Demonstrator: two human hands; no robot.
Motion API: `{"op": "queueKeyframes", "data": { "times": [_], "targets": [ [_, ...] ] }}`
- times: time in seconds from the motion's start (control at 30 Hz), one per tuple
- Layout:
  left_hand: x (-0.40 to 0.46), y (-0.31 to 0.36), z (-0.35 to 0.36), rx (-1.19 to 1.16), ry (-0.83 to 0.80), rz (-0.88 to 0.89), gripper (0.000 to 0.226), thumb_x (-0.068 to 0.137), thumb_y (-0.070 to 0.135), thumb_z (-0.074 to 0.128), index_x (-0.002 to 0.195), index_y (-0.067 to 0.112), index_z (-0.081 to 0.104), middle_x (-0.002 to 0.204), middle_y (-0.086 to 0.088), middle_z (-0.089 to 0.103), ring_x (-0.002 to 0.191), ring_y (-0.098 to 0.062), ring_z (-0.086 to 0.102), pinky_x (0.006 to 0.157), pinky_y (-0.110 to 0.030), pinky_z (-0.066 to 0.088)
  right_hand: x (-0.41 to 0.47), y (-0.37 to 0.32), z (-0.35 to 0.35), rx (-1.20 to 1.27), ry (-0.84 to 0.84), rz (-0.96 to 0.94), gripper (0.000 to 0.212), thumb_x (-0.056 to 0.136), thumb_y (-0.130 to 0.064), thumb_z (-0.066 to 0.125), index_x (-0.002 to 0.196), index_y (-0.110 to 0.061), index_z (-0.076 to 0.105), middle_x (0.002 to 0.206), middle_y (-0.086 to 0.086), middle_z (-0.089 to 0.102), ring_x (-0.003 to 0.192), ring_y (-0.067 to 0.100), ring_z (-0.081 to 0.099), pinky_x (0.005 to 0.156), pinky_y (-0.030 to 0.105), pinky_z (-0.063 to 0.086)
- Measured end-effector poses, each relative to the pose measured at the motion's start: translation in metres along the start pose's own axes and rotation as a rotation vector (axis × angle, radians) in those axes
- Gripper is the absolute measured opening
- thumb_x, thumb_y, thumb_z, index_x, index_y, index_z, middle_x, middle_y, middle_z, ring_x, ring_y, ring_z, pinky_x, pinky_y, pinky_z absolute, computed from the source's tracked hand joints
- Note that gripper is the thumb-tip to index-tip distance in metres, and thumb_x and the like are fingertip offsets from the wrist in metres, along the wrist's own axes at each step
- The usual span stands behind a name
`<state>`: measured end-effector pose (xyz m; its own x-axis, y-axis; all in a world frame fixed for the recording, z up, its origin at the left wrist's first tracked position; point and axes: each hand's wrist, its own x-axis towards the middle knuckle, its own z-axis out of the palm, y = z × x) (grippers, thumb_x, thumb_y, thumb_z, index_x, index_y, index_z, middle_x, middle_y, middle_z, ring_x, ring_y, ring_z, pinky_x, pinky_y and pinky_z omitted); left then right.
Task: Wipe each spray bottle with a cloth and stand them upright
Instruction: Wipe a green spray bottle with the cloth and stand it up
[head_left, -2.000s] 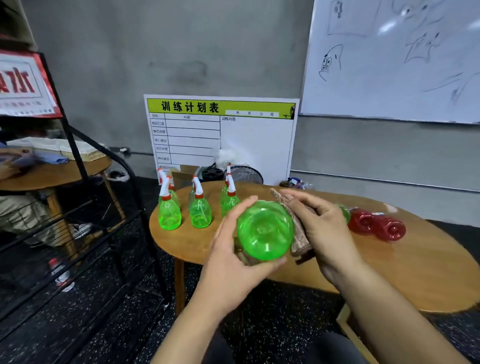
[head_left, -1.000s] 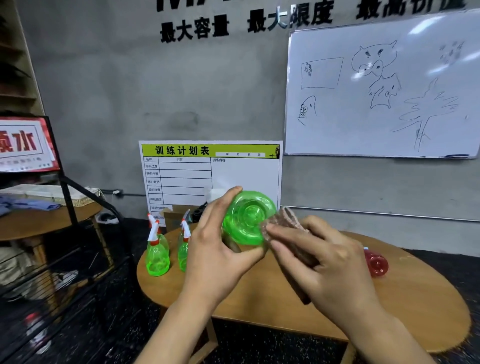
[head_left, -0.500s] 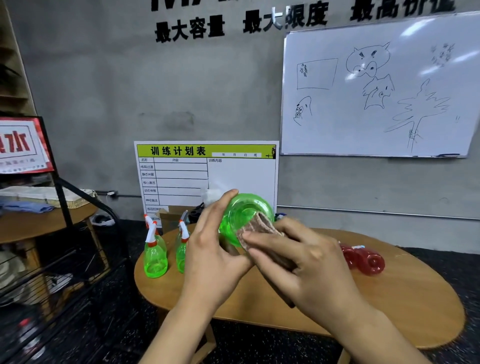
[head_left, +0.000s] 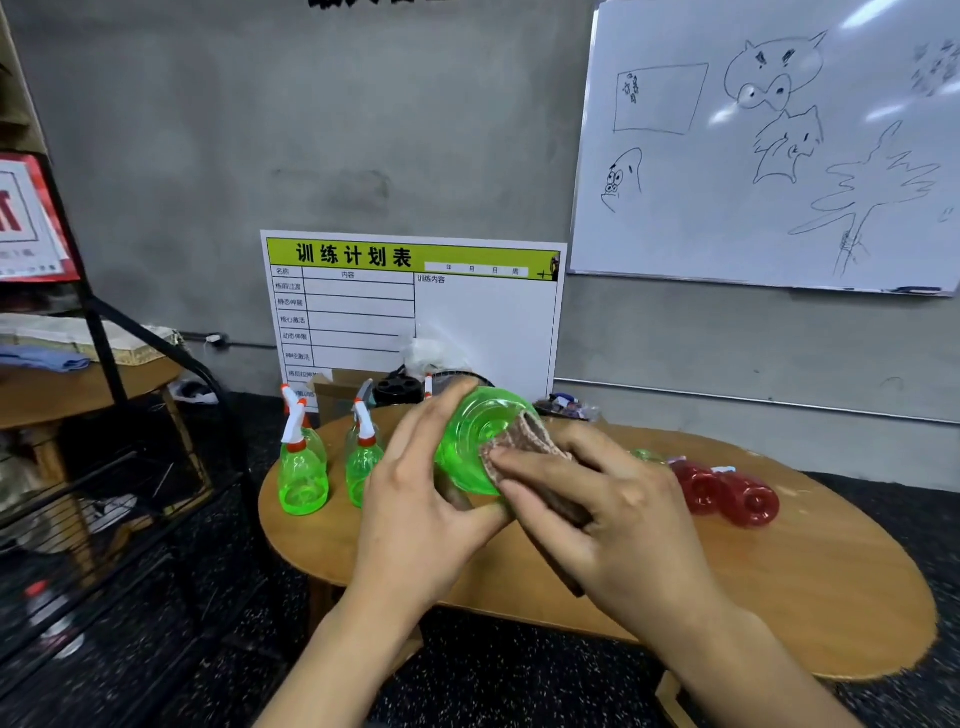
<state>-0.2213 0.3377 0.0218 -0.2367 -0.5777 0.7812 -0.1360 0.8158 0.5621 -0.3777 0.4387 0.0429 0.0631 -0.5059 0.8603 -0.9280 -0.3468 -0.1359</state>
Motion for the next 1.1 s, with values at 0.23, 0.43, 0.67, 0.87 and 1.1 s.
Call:
{"op": "queueKeyframes", "data": {
  "times": [0.23,0.43,0.67,0.87,1.1],
  "targets": [
    [-0.014,-0.036,0.013,-0.001,-0.074,-0.062,0.087,0.073,0.033,0.093,0.149,0.039,0.053,0.143,0.017,0.059,0.126,-0.01,0.062,0.088,-0.047,0.062,-0.01,0.028,0.021,-0.083,-0.021,0.054,0.025,0.097,-0.044,0.068,0.119,-0.038,0.077,0.094,-0.012,0.062,0.071,0.011,0.063,0.059,0.035,0.056],
    [-0.026,-0.063,0.027,0.019,-0.092,-0.129,0.09,0.07,0.035,0.09,0.15,0.042,0.051,0.143,0.019,0.059,0.129,-0.004,0.06,0.103,-0.041,0.056,-0.021,0.039,0.056,-0.016,-0.041,0.058,0.024,0.095,-0.039,0.072,0.119,-0.035,0.078,0.094,-0.012,0.063,0.072,0.005,0.059,0.056,0.03,0.054],
    [-0.051,-0.12,0.053,0.049,-0.131,-0.241,0.096,0.073,0.029,0.092,0.148,0.059,0.041,0.158,0.01,0.041,0.146,-0.004,0.043,0.115,-0.052,0.046,-0.047,0.084,0.117,0.597,0.08,0.707,0.024,0.091,-0.011,0.076,0.109,-0.027,0.081,0.105,-0.007,0.077,0.1,0.007,0.072,0.091,0.023,0.055],
    [-0.062,-0.157,0.076,-0.246,-0.198,-0.436,0.061,0.086,0.046,0.081,0.139,0.06,0.053,0.163,0.014,0.023,0.151,0.005,0.028,0.12,-0.048,0.043,-0.067,0.103,0.172,0.919,0.113,1.076,0.02,0.094,-0.003,0.071,0.107,-0.015,0.08,0.101,-0.005,0.081,0.093,0.003,0.075,0.075,0.014,0.056],
    [-0.058,-0.199,0.108,-0.215,-0.151,-0.51,0.051,0.091,0.051,0.07,0.138,0.058,0.051,0.159,0.019,0.027,0.149,0.006,0.031,0.122,-0.042,0.04,-0.092,0.146,0.209,0.865,0.059,1.14,0.02,0.093,-0.003,0.072,0.107,-0.016,0.08,0.096,-0.011,0.08,0.085,-0.004,0.074,0.068,0.008,0.053]
  ]
}}
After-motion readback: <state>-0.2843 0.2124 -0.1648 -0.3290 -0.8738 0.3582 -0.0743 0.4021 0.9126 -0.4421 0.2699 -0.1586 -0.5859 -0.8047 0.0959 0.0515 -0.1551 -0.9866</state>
